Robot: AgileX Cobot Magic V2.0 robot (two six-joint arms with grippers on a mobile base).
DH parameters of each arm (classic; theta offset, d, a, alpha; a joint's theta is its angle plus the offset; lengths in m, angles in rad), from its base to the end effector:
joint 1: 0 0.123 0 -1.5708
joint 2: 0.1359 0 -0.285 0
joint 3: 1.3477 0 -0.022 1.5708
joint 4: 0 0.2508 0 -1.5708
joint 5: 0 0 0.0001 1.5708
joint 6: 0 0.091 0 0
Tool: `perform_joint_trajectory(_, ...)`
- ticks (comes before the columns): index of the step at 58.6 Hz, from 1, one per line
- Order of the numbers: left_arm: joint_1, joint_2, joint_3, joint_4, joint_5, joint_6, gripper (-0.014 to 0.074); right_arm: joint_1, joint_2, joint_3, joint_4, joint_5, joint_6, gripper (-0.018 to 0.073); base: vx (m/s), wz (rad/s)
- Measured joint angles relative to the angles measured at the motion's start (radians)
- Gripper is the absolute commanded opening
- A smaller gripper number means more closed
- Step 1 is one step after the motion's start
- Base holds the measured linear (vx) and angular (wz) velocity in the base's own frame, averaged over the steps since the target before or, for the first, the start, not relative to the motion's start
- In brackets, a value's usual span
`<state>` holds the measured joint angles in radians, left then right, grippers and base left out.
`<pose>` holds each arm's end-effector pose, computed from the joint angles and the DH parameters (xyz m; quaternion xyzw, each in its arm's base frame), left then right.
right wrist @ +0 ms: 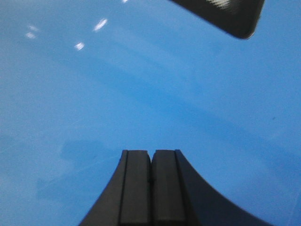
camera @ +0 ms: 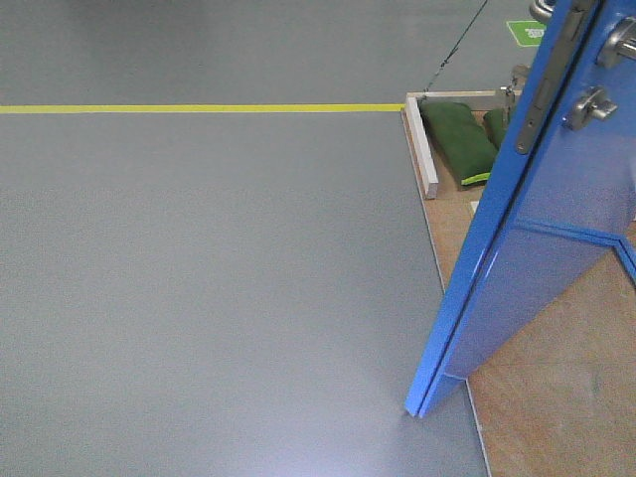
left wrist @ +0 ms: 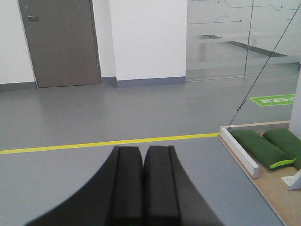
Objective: Move to blue door and open it
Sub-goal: 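Pull the blue door toward the robot with the right gripper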
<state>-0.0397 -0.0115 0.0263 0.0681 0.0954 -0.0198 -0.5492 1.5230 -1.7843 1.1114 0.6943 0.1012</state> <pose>0.0567 -0.0017 0.1963 0.0291 0.7145 0.0052 0.6990 0.3069 -0.1265 0.5128 0.3525 0.6147 0.3880 0.5893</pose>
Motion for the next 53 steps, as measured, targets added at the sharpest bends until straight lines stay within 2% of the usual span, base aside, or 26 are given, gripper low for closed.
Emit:
perform_joint_trajectory(13,0.0,0.0,0.0,0.0,0.0,0.0,0.0073,0.117,0.086,0.002,-0.002,-0.142,0.0,-0.0001,0.0,0.0)
perform_joint_trajectory(31,0.0,0.0,0.0,0.0,0.0,0.0,0.0073,0.262,0.142,0.003,0.001,-0.155,0.0,-0.0001,0.0,0.0)
perform_joint_trajectory(37,0.0,0.0,0.0,0.0,0.0,0.0,0.0073,0.284,0.158,0.004,0.001,-0.16,-0.001,-0.0001,0.0,0.0)
perform_joint_trajectory(53,0.0,0.0,0.0,0.0,0.0,0.0,0.0073,0.286,0.179,0.003,0.007,-0.178,-0.001,-0.0001,0.0,0.0)
